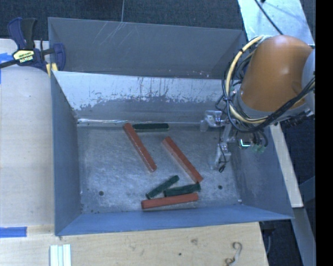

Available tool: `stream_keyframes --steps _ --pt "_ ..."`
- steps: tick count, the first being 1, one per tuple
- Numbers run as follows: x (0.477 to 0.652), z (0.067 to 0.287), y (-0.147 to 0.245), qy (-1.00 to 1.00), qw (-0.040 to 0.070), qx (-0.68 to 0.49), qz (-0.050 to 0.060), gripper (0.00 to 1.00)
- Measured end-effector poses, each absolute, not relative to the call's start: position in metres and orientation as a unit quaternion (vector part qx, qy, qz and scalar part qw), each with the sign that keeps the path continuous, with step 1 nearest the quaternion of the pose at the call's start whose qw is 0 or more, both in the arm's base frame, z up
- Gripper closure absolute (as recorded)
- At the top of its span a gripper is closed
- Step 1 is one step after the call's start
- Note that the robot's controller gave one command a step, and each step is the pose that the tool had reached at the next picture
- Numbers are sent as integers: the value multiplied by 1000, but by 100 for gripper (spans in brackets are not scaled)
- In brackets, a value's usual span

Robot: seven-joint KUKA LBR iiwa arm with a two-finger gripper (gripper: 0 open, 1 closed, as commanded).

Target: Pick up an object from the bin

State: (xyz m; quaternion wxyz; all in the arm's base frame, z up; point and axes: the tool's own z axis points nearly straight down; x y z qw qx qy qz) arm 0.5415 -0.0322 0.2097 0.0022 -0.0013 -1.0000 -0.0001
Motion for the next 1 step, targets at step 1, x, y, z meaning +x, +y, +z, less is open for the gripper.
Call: stream_keyframes --steps 1 --pt "492 68 5 -975 1 223 0 0"
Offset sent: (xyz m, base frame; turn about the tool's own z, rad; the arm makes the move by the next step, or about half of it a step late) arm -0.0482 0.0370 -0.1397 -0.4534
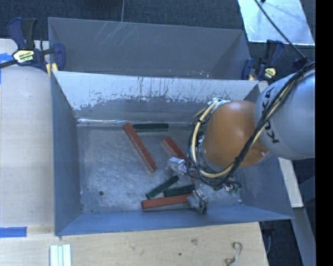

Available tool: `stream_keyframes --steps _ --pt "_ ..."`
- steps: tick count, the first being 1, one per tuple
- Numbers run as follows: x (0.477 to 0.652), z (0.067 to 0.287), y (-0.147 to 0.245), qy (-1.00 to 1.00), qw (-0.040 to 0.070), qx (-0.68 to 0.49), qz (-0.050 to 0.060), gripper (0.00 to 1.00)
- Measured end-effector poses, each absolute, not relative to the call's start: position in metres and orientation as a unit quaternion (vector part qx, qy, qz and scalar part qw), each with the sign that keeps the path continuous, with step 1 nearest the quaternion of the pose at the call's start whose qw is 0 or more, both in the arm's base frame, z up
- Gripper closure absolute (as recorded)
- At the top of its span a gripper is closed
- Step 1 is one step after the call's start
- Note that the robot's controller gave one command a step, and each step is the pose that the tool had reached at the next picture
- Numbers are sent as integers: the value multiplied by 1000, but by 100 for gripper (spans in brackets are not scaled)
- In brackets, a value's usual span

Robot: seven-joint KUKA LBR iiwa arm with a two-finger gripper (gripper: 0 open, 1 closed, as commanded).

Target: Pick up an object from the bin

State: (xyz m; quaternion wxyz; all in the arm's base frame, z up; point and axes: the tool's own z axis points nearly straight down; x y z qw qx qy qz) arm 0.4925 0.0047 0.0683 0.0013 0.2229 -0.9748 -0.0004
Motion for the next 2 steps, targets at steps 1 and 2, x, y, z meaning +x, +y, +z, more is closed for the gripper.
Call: stream_keyframes --steps 1,2 --pt "487 101 28 -990 -3 142 0 0" --pt "490 100 42 -997 -4 81 0 0"
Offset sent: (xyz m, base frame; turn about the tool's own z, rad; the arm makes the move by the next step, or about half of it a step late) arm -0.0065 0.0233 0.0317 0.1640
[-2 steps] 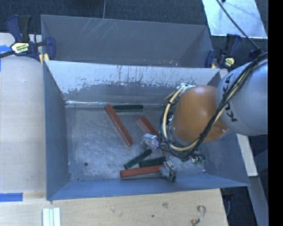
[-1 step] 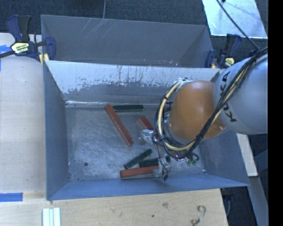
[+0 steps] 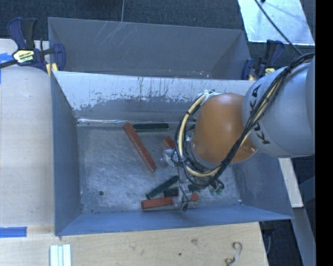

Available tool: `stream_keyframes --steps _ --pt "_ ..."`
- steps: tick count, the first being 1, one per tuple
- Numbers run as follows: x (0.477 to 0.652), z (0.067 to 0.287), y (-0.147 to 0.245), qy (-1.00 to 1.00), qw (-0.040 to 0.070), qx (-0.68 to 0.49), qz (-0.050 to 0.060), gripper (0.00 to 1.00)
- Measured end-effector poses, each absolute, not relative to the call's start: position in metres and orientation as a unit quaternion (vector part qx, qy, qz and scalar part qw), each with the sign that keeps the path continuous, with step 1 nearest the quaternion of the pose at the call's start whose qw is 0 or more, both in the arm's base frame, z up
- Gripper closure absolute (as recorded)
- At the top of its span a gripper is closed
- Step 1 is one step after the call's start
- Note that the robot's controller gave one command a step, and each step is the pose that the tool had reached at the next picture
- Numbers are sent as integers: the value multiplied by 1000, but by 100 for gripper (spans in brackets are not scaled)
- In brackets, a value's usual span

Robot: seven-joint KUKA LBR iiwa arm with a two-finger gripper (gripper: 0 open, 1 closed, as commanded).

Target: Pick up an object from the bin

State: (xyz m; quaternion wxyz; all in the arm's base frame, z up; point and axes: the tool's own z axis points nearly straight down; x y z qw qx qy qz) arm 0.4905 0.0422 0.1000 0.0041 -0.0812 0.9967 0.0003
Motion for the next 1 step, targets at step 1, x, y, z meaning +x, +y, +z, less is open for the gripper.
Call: stream_keyframes --steps 1 --pt "494 70 52 999 -1 37 0 0"
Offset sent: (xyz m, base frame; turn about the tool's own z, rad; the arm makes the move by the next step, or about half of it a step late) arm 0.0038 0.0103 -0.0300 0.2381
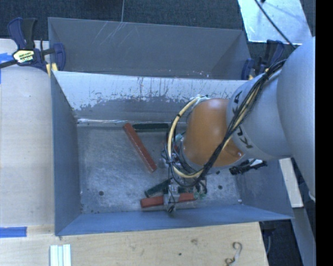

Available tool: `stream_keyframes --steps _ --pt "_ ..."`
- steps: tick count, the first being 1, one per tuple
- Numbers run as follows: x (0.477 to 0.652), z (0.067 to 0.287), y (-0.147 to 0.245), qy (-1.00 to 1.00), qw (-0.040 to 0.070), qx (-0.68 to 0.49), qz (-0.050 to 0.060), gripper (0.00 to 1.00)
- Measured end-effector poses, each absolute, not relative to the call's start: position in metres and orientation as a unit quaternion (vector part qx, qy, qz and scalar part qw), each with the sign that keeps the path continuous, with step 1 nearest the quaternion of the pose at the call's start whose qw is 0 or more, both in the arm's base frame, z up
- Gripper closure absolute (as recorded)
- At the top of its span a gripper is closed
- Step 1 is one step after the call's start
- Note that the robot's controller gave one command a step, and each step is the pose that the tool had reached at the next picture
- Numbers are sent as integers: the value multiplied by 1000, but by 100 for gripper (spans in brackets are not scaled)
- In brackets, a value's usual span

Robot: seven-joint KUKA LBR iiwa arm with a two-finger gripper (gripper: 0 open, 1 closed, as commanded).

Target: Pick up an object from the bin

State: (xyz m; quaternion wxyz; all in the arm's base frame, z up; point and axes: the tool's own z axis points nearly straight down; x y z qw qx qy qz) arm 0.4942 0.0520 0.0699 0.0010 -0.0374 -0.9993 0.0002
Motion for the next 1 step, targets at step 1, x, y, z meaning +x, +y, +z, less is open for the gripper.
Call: stream_keyframes --steps 1 --pt "486 70 74 -998 0 -64 0 0"
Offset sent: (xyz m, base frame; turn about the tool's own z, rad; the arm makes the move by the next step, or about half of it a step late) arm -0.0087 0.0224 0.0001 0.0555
